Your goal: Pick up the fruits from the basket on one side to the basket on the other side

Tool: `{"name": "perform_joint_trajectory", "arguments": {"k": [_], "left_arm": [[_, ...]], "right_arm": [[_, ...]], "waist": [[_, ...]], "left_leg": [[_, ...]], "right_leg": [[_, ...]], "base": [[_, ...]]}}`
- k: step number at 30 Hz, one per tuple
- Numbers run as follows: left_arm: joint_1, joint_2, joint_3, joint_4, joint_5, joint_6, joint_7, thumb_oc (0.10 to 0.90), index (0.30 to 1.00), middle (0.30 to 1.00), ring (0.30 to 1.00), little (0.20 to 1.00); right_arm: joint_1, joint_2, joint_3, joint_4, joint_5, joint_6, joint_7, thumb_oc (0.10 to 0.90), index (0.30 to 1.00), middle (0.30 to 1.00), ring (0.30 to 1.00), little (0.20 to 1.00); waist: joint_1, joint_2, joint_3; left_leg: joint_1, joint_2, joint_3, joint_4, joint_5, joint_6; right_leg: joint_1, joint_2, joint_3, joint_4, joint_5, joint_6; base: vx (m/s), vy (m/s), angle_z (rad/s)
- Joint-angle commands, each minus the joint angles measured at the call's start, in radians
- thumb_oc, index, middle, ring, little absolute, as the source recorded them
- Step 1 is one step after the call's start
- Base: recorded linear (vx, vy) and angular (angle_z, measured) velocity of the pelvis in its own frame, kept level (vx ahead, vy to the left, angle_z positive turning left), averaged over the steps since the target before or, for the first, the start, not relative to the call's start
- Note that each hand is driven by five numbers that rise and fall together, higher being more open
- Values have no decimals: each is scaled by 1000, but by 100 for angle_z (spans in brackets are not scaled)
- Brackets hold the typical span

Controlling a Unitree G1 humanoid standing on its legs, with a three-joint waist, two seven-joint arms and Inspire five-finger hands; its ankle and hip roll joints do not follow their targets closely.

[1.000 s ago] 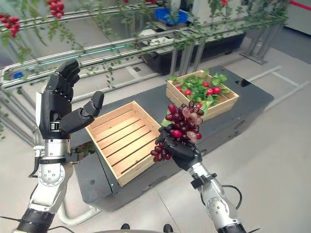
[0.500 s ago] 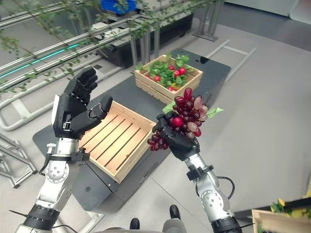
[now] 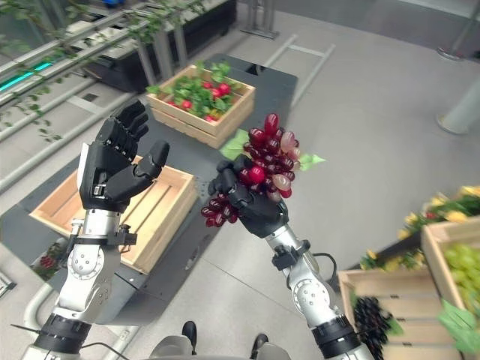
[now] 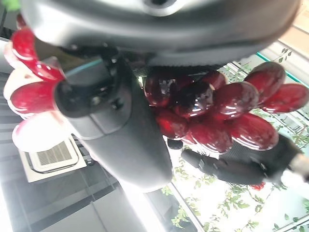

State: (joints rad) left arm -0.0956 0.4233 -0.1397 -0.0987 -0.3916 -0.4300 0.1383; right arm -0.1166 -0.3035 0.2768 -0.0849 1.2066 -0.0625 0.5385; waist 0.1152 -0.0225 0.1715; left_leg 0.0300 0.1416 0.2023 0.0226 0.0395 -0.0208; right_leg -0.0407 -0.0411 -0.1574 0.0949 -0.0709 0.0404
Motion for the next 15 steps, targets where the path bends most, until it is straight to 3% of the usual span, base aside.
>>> {"name": "perform_joint_trajectory", "arguments": {"k": [1,9,12,15], "left_arm": [[-103,9,24,-51,3,-80,-6,800,900,900,900,900],[-101,-9,-4,-24,-44,-116,-48,800,900,900,900,900],[-103,-11,-15,-23,-46,-119,-40,800,900,900,900,900],[-82,-8,-12,-38,-46,-123,-26,800,900,900,900,900]], "right_arm": [[-91,59,-85,-146,47,-57,84,400,300,300,300,300],[-42,-21,-136,-117,2,-8,93,400,300,300,300,300],[-35,-32,-139,-114,-12,18,80,400,300,300,300,300],[-9,-63,-127,-104,-38,76,99,400,300,300,300,300]], "waist": [[-57,-36,-139],[-124,-41,-149],[-133,-44,-151],[-129,-56,-149]], "left_leg": [[-109,-110,-19,2,-31,5],[-117,-22,-41,-22,21,-37],[-122,-12,-63,-14,27,-43],[-139,-17,-152,67,12,-48]], "right_leg": [[124,-75,-2,-182,90,50],[91,11,58,-182,87,-9],[85,24,75,-182,91,-16],[81,38,129,-182,102,-28]], "base": [[-62,-268,-49],[-45,-257,-41],[-20,-134,-38],[12,-122,-39]]}}
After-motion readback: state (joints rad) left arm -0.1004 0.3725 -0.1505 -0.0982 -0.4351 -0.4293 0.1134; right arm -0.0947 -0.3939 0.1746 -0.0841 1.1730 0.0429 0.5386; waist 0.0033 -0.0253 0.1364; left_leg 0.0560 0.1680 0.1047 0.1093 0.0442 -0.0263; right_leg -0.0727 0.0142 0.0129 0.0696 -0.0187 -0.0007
